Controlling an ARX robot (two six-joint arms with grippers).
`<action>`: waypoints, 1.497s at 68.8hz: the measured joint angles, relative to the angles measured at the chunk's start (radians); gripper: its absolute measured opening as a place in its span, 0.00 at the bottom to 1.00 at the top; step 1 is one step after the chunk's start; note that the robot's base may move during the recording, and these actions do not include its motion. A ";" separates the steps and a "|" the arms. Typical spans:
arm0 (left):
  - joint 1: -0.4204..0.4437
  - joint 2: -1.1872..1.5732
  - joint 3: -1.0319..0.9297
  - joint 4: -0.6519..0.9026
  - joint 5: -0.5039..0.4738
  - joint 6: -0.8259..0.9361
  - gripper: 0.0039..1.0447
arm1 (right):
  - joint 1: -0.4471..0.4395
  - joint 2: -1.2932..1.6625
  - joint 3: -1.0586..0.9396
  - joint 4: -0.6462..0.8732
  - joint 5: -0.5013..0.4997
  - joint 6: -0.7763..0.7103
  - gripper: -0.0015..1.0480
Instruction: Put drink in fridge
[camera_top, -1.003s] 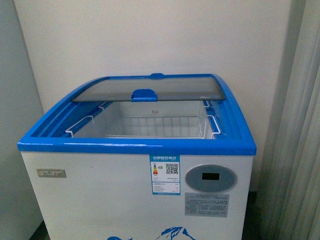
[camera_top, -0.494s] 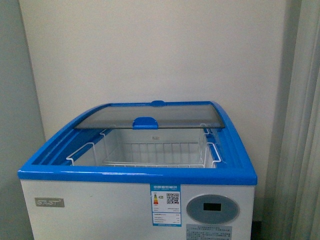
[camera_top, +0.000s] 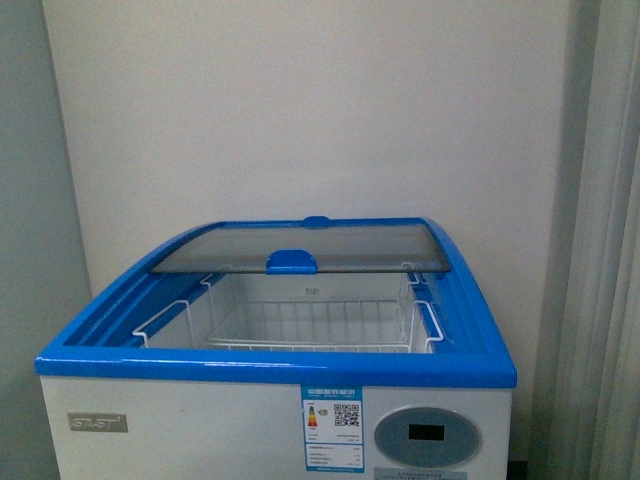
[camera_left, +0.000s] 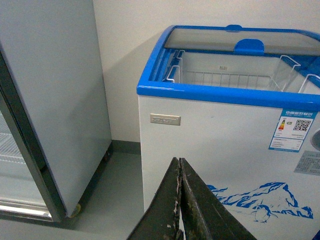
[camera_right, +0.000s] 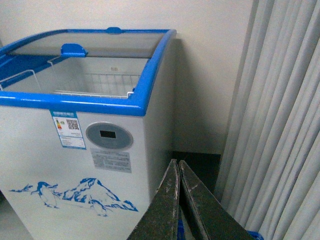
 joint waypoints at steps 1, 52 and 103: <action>0.000 0.000 0.000 0.000 0.000 0.000 0.02 | 0.000 -0.001 -0.002 0.001 0.000 0.000 0.03; 0.000 0.000 0.000 0.000 0.000 0.000 0.10 | 0.000 -0.077 -0.074 0.015 0.001 -0.001 0.15; 0.000 0.000 0.000 0.000 0.000 0.000 0.92 | 0.000 -0.077 -0.074 0.015 0.001 -0.001 0.93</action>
